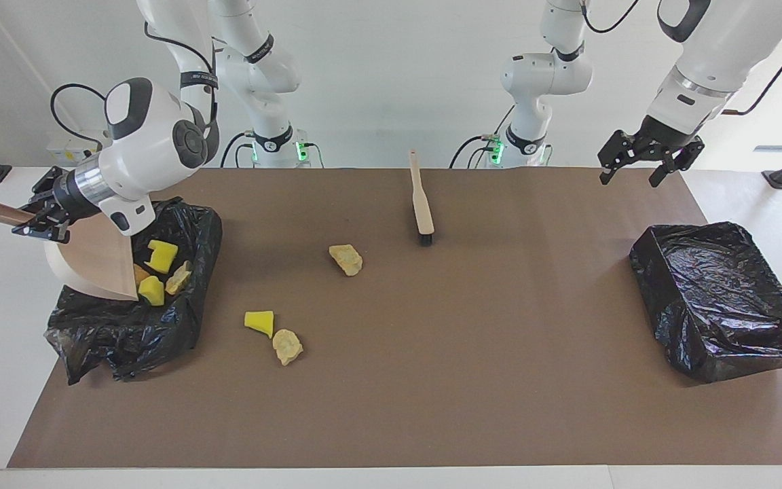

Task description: Sweep and dump trash in bin

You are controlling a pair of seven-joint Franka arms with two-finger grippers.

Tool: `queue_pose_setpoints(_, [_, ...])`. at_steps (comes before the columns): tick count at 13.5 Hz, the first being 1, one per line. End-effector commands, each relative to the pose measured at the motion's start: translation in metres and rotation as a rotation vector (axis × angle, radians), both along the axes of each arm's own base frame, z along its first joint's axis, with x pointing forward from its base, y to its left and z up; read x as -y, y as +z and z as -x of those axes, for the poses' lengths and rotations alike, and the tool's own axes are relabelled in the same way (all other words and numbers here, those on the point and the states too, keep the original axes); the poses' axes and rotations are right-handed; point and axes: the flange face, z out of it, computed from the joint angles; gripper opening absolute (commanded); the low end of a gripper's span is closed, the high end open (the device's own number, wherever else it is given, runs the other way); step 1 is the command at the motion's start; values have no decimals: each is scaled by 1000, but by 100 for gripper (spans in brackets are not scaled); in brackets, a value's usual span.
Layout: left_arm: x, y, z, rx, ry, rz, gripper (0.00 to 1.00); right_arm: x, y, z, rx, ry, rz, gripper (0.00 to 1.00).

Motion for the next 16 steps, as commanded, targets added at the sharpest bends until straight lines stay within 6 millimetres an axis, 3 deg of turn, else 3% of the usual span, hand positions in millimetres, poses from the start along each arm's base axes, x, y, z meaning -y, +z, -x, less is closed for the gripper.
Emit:
queue_pose_setpoints(1, [-8, 6, 12, -19, -32, -21, 100, -6, 9, 6, -33, -29, 57, 0])
queue_pose_setpoints(2, [-9, 5, 11, -18, -34, -21, 100, -25, 23, 4, -14, -37, 57, 0])
queue_pose_setpoints(3, [-11, 5, 11, -17, -38, -20, 100, -31, 47, 5, 21, -68, 41, 0])
queue_pose_setpoints(6, [-12, 4, 11, -19, -37, -20, 100, -36, 108, 17, 90, -198, -121, 0])
queue_pose_setpoints(8, [-15, 4, 8, 2, -29, -19, 100, -50, 118, 26, 119, -265, -255, 0])
queue_pose_setpoints(10, [-16, -1, 11, 34, -27, -16, 100, -61, 108, 30, 218, -389, -402, 0])
queue_pose_setpoints(13, [-22, -6, 14, 53, -27, -15, 100, -95, 85, 32, 353, -575, -654, 0])
queue_pose_setpoints(14, [-22, -6, 15, 47, -27, -17, 100, -127, 70, 27, 386, -600, -732, 0])
queue_pose_setpoints(16, [-23, -7, 14, 50, -22, -15, 100, -167, 39, 12, 451, -692, -851, 0])
